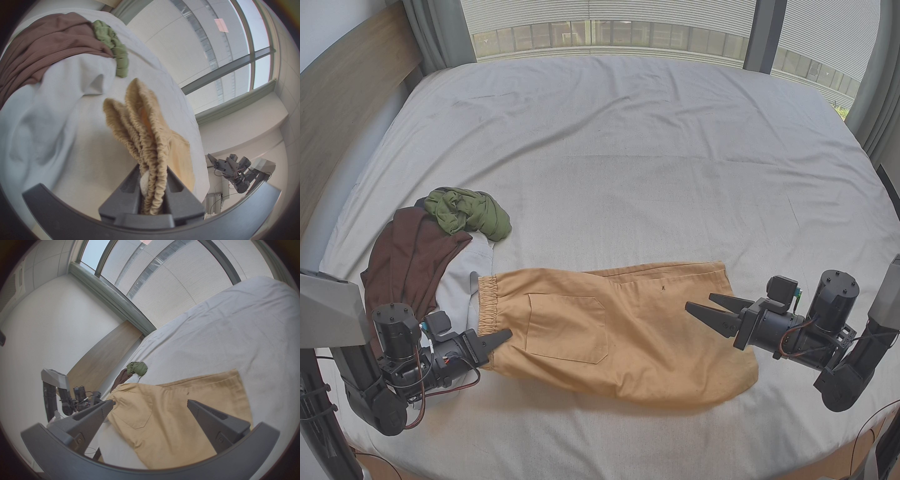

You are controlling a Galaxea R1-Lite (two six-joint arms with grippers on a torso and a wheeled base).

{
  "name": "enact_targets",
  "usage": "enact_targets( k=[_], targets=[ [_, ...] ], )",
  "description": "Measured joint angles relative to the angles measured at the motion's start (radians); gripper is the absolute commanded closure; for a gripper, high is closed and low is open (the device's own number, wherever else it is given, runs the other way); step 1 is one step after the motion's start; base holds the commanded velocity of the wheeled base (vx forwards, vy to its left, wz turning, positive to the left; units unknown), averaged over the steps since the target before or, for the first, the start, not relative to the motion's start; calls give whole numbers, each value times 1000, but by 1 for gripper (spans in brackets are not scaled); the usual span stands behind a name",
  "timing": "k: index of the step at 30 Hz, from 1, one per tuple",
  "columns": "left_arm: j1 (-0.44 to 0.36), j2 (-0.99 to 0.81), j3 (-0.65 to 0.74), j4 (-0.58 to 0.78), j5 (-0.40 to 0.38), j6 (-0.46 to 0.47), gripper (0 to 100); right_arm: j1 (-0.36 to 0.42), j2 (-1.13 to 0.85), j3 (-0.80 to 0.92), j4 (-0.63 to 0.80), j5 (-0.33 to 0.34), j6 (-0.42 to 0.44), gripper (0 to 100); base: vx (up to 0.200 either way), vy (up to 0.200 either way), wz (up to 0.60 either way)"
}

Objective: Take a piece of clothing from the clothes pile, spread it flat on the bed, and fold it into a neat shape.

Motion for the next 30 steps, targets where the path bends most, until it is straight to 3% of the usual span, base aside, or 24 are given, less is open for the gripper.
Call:
enact_targets(
  k=[10,24,30],
  targets=[
    [-145,-47,-79,1,8,-3,100,-132,-2,11,0,11,-110,0,0,0,0],
    [-292,-40,-209,3,11,-9,100,-231,-24,6,1,49,-113,0,0,0,0],
    [-354,0,-273,3,60,-9,100,-241,-30,5,1,52,-111,0,0,0,0]
  ],
)
